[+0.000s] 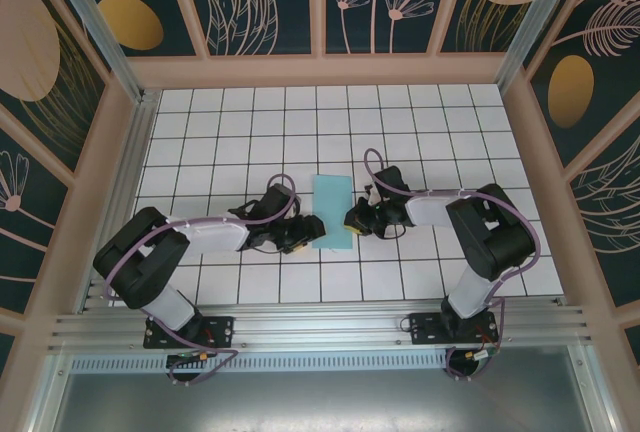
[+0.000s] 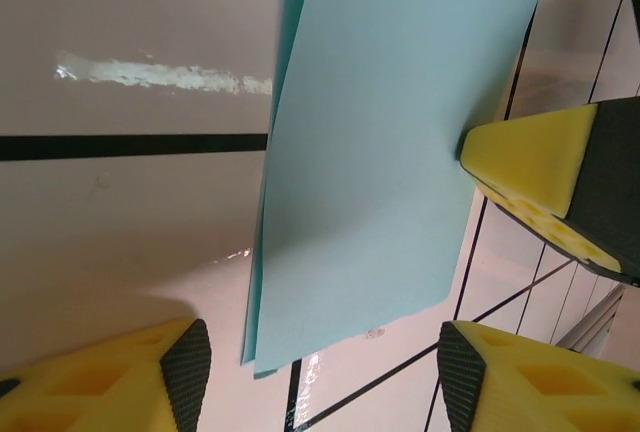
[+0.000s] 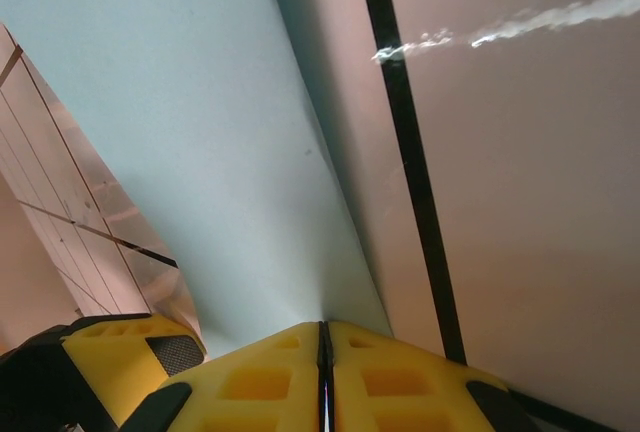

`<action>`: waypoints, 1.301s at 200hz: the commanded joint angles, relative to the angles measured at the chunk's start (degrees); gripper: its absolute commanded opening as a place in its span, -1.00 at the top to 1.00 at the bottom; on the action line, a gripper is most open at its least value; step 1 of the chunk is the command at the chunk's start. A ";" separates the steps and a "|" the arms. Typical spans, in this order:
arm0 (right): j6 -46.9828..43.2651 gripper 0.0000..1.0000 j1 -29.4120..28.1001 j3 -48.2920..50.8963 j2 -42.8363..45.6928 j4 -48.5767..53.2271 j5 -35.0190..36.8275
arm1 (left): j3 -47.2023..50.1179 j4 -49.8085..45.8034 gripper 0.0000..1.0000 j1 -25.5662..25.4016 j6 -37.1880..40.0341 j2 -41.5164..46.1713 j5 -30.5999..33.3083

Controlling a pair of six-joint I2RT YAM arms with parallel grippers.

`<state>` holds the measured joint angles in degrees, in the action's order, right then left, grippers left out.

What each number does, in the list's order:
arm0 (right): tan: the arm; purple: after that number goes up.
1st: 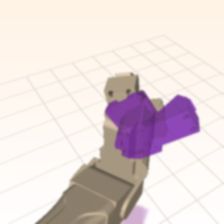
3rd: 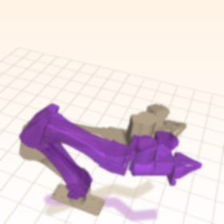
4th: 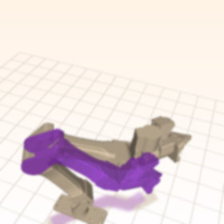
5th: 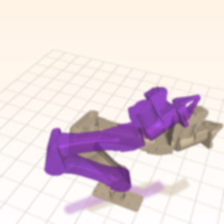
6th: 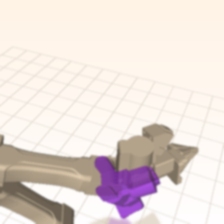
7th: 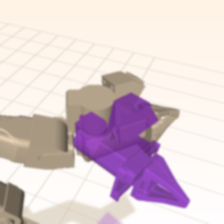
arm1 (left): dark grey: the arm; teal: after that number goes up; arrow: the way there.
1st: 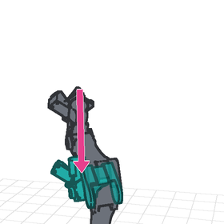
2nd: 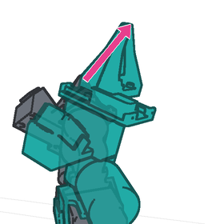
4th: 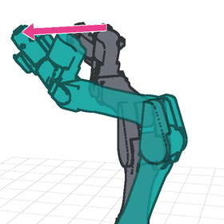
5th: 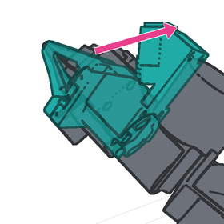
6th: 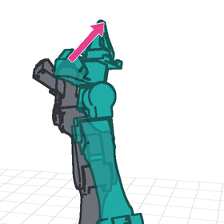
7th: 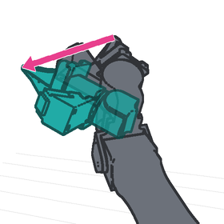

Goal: Fold a paper plane with a square sheet of paper (pick it up from the middle)
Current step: Fold the triangle a second time at the center of the table.

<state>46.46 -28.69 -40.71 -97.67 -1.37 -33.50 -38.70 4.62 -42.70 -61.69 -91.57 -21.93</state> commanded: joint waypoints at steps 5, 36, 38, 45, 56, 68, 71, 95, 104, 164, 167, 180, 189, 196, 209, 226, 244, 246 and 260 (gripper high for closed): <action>-0.30 0.74 -0.41 2.39 -4.29 1.53 2.29 | -2.28 -3.93 -0.26 -0.54 1.37 -0.79 -1.10; -0.56 0.74 -0.41 2.39 -4.51 1.52 2.41 | -4.11 -5.55 -0.26 -0.63 2.27 -1.70 -2.16; -0.53 0.74 -0.41 2.39 -4.54 1.49 2.43 | -4.26 -5.76 -0.26 -0.68 2.39 -1.80 -2.20; -0.58 0.73 -0.40 2.47 -4.62 1.46 2.40 | -4.77 -6.36 -0.26 -0.80 2.76 -2.26 -2.18; -0.68 0.74 -0.40 2.48 -4.64 1.43 2.45 | -5.74 -7.54 -0.26 -1.03 3.35 -3.17 -2.23; -0.79 0.74 -0.45 2.48 -4.68 1.53 2.60 | -7.03 -10.33 -0.27 -1.24 4.30 -3.85 -0.93; -0.85 0.74 -0.34 2.48 -4.66 1.51 2.62 | -7.28 -10.90 -0.27 -1.25 4.44 -3.94 -0.44; -1.14 0.74 -0.36 2.56 -4.83 1.53 2.61 | -7.75 -11.30 -0.28 -1.29 4.29 -4.17 -0.18; -1.19 0.74 -0.31 2.56 -4.89 1.54 2.65 | -8.01 -11.47 -0.28 -1.55 4.30 -4.38 -0.13; -1.32 0.74 -0.32 2.85 -4.91 1.37 2.77 | -8.72 -10.72 -0.25 -2.13 4.46 -6.07 -1.92; -1.30 0.74 -0.33 2.91 -4.90 1.37 2.82 | -8.76 -10.57 -0.24 -2.13 4.46 -5.96 -2.00; -1.33 0.73 -0.33 3.00 -4.90 1.36 2.82 | -8.68 -9.75 -0.18 -2.13 4.22 -5.90 -2.66; -1.28 0.74 -0.33 3.09 -4.98 1.23 2.79 | -8.59 -9.17 -0.13 -2.13 4.07 -5.81 -3.11; -1.25 0.74 -0.32 3.09 -4.99 1.22 2.82 | -8.45 -8.94 -0.09 -2.10 3.95 -5.68 -3.20; -1.27 0.74 -0.32 3.14 -5.09 1.11 2.80 | -8.33 -8.59 -0.04 -2.13 3.87 -5.60 -3.27; -1.20 0.74 -0.32 3.09 -5.14 1.13 2.79 | -8.16 -7.72 -0.01 -2.12 3.52 -5.53 -3.50; -1.25 0.74 -0.36 3.17 -5.11 1.15 2.88 | -7.67 -6.14 0.00 -2.12 2.53 -5.35 -3.64; -1.27 0.74 -0.33 3.18 -5.11 1.12 2.88 | -7.59 -5.99 0.00 -2.13 2.43 -5.28 -3.60; -1.21 0.74 -0.34 3.28 -5.16 1.10 2.81 | -7.02 -4.60 0.00 -2.13 1.51 -4.87 -3.41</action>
<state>46.41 -28.21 -40.34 -98.00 -2.20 -34.70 -46.50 -3.03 -44.58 -58.67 -96.55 -24.40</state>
